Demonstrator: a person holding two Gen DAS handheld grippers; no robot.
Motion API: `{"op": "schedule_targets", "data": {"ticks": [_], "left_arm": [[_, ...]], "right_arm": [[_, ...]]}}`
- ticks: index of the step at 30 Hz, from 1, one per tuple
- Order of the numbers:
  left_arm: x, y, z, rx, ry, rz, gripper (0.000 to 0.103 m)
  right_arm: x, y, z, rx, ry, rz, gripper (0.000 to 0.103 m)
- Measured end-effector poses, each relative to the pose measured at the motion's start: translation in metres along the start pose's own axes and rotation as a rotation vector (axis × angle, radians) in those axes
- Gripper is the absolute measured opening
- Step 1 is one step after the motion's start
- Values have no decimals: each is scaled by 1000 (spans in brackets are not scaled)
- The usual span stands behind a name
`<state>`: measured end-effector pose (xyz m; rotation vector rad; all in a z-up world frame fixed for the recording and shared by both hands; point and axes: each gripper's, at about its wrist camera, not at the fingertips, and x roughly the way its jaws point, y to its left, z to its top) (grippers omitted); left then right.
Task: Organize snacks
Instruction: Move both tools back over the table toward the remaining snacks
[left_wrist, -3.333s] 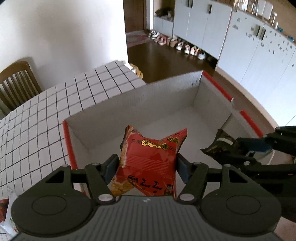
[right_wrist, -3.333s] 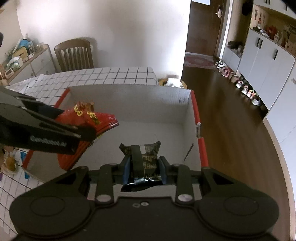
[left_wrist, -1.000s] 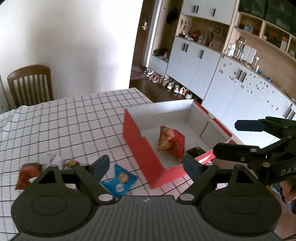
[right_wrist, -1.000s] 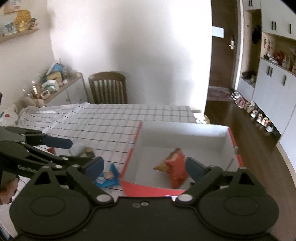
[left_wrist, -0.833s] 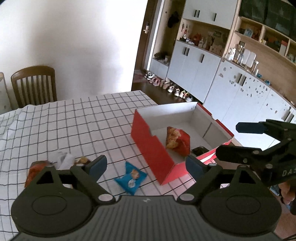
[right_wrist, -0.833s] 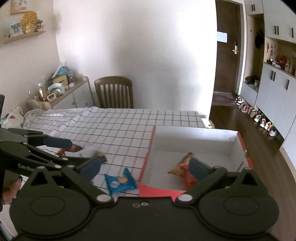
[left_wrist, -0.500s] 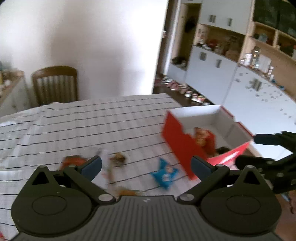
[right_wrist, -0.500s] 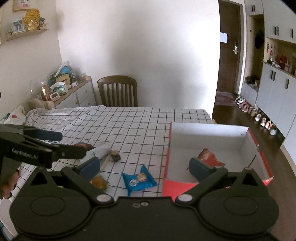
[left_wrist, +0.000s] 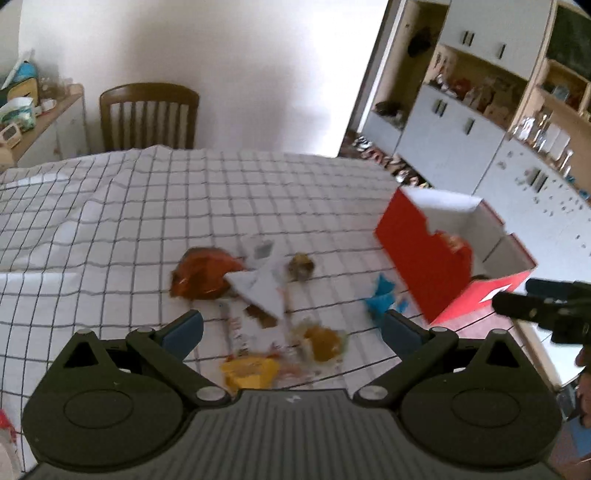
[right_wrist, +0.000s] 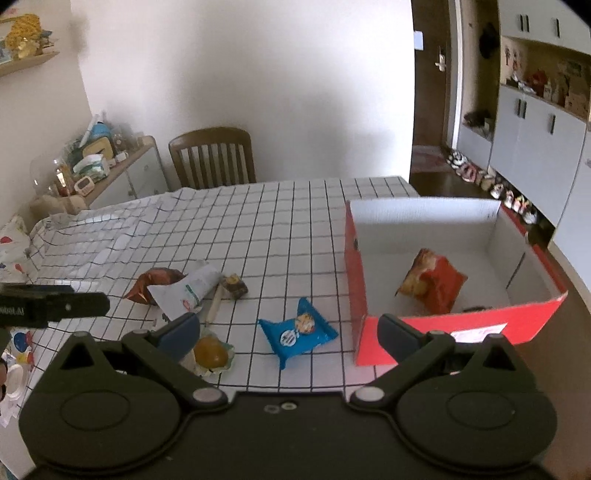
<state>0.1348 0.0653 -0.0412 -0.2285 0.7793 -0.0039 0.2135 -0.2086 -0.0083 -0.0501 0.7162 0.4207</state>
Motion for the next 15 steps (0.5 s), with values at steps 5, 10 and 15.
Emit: {"op": "schedule_targets", "data": {"ticks": [5, 10, 15], "left_arm": [[10, 11, -17, 1, 3, 0, 103], [25, 21, -27, -33, 25, 13, 103], [39, 29, -35, -40, 43, 21, 103]], "right_arm": [[18, 7, -4, 25, 37, -26, 102], [46, 14, -6, 24, 82, -69, 102], [79, 15, -2, 96, 163, -128, 100]]}}
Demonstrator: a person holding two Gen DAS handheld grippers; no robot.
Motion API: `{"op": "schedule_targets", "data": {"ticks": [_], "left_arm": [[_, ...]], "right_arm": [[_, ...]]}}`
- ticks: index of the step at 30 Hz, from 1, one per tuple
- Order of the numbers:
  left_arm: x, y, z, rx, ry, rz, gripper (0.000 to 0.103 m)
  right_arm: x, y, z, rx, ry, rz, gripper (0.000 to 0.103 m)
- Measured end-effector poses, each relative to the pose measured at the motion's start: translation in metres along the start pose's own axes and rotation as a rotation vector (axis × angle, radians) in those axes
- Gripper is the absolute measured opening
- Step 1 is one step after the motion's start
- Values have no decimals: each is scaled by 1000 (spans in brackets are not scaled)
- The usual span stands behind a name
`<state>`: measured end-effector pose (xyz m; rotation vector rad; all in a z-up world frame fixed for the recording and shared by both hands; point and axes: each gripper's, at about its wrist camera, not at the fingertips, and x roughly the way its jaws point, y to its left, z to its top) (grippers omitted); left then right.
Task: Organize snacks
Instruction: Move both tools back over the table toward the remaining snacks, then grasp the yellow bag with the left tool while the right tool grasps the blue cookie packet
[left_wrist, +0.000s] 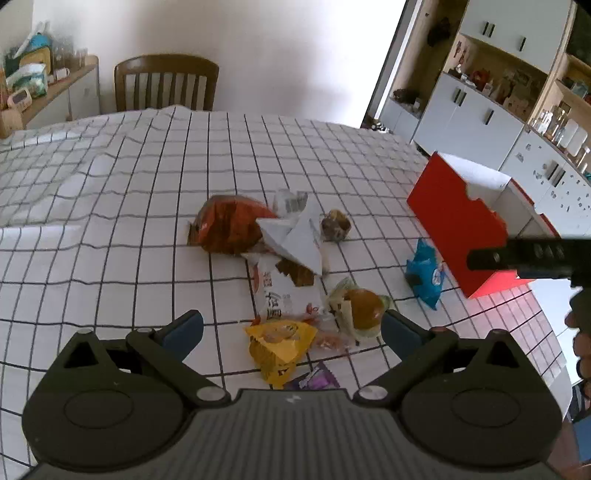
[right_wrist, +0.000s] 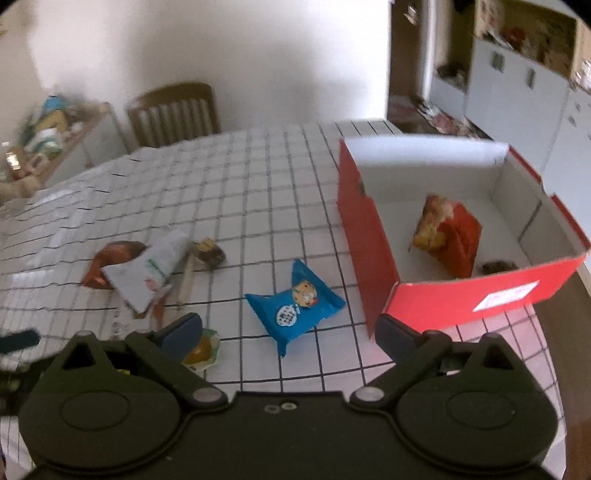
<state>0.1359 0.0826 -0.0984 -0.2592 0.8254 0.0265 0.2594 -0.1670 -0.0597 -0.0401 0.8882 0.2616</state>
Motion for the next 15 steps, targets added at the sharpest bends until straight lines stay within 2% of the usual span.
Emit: {"op": "schedule_targets", "data": {"ticks": [7, 15], "left_arm": [[18, 10, -5, -29, 27, 9, 103], [33, 18, -6, -54, 60, 4, 102]], "right_arm": [[38, -2, 12, 194, 91, -82, 95], [75, -20, 23, 511, 177, -126, 89]]}}
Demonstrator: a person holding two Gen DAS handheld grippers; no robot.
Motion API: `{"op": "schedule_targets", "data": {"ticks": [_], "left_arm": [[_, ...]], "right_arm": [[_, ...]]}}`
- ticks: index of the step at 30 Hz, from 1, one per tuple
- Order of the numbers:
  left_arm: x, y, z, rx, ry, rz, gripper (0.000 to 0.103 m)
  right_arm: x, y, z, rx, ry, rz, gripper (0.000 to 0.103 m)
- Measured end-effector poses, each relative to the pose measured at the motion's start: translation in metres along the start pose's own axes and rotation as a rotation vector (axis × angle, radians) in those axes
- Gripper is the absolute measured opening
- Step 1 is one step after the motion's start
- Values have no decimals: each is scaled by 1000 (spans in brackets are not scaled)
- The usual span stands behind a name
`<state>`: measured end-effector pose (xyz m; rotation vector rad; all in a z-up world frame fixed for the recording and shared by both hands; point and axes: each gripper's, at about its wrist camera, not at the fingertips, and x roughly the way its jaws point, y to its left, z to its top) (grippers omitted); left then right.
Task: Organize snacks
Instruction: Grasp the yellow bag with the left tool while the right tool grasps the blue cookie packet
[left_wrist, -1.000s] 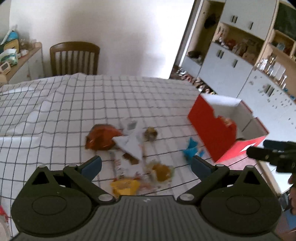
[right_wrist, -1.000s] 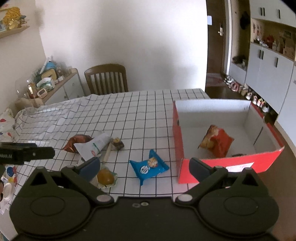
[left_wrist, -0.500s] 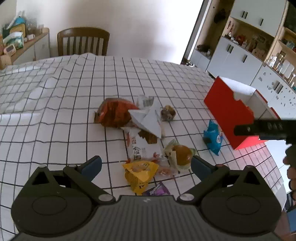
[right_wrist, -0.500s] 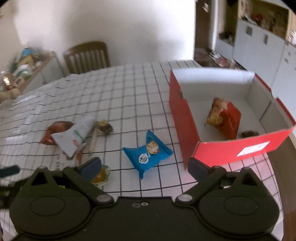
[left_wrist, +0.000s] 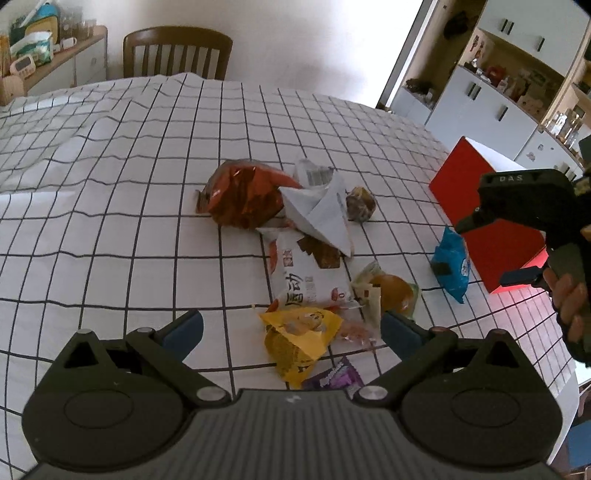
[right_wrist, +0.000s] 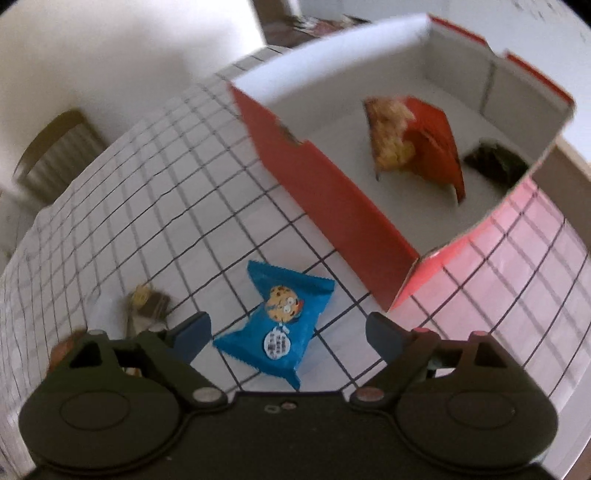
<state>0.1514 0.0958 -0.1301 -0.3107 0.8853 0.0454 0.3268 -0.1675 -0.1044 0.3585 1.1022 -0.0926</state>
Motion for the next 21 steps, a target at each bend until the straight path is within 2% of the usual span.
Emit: {"op": "schedule_targets", "data": {"ticks": [4, 9, 10, 11, 13, 15, 17, 21], "left_arm": [[5, 1, -3, 6, 9, 0, 102], [11, -1, -2, 14, 23, -23, 91], [13, -1, -2, 8, 30, -28, 85], [15, 0, -2, 1, 41, -35, 75], [20, 1, -1, -12, 68, -51, 64], [23, 1, -2, -22, 82, -56, 61], [25, 3, -3, -33, 93, -63, 51], [28, 5, -2, -54, 107, -57, 40]], "right_arm": [[17, -2, 6, 50, 28, -36, 84], [34, -5, 10, 101, 64, -48, 77], [37, -4, 9, 104, 65, -45, 77], [38, -4, 8, 100, 68, -43, 76], [41, -3, 8, 98, 76, -35, 70], [44, -3, 8, 105, 85, -26, 65], [46, -2, 9, 106, 88, -14, 62], [45, -1, 10, 102, 89, 10, 51]]}}
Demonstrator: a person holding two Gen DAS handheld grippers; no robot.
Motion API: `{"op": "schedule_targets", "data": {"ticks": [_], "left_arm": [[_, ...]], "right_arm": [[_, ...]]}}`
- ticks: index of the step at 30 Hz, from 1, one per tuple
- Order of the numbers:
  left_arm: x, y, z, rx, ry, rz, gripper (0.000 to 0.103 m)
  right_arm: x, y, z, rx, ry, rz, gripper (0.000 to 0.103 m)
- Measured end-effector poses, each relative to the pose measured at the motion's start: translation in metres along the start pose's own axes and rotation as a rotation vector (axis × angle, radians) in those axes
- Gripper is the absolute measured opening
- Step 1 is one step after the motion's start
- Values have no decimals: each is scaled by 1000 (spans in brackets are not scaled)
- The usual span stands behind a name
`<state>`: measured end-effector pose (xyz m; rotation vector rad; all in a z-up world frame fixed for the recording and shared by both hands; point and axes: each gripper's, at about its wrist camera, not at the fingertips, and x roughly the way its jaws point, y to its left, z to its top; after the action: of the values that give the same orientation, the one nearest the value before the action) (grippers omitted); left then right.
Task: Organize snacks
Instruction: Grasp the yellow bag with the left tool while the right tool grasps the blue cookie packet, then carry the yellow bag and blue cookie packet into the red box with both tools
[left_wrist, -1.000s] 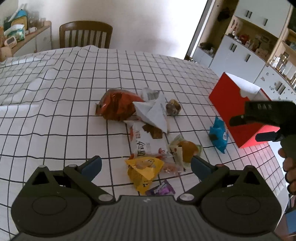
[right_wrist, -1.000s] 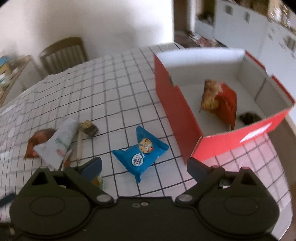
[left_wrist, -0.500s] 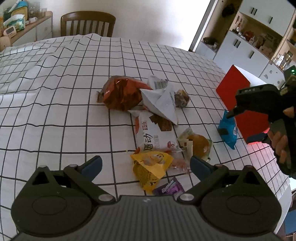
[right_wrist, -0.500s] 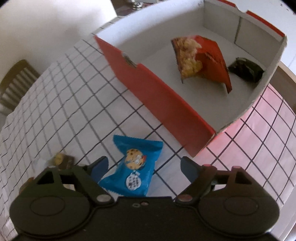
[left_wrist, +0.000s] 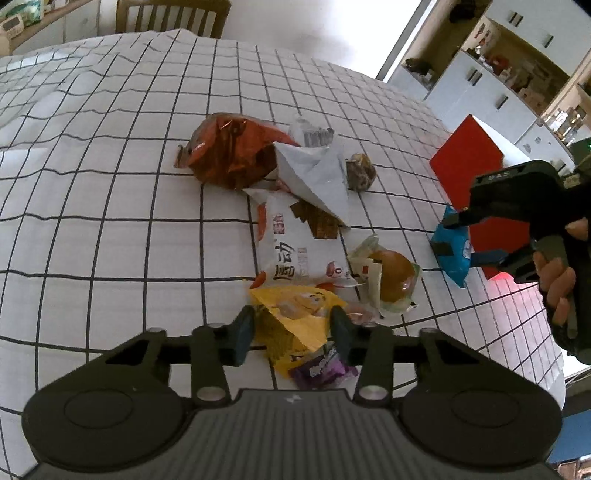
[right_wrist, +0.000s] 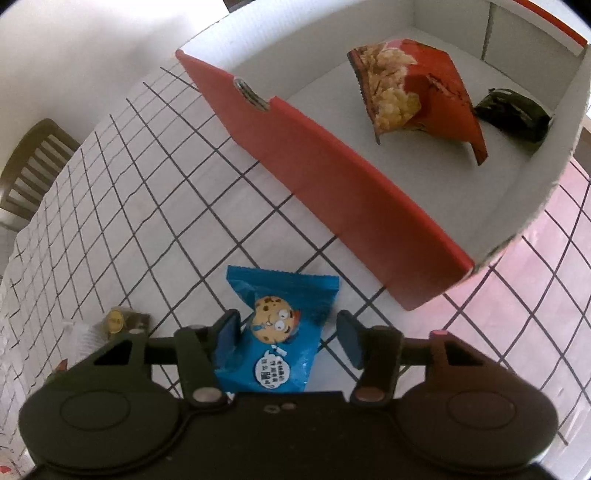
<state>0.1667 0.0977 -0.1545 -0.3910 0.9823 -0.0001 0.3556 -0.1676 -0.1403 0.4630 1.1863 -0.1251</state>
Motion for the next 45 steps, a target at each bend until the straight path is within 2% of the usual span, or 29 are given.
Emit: {"op": "schedule_targets", "data": {"ticks": [3, 7, 16, 26, 36, 45], "left_arm": [[-1, 2, 0, -13, 1, -1, 39], [-3, 1, 1, -15, 2, 5, 37], [-13, 2, -1, -25, -12, 17, 36], [-37, -6, -2, -33, -44, 11, 36], [-65, -35, 4, -14, -84, -21, 36], [-78, -79, 19, 22, -110, -56, 36]], "right_arm": [[-2, 1, 0, -4, 0, 12, 43], [-4, -1, 0, -5, -8, 17, 39], [-19, -11, -7, -28, 3, 63, 38], [-61, -23, -21, -102, 9, 158, 37], [-112, -28, -25, -216, -24, 243, 37], [-149, -45, -13, -314, -65, 276, 37]]}}
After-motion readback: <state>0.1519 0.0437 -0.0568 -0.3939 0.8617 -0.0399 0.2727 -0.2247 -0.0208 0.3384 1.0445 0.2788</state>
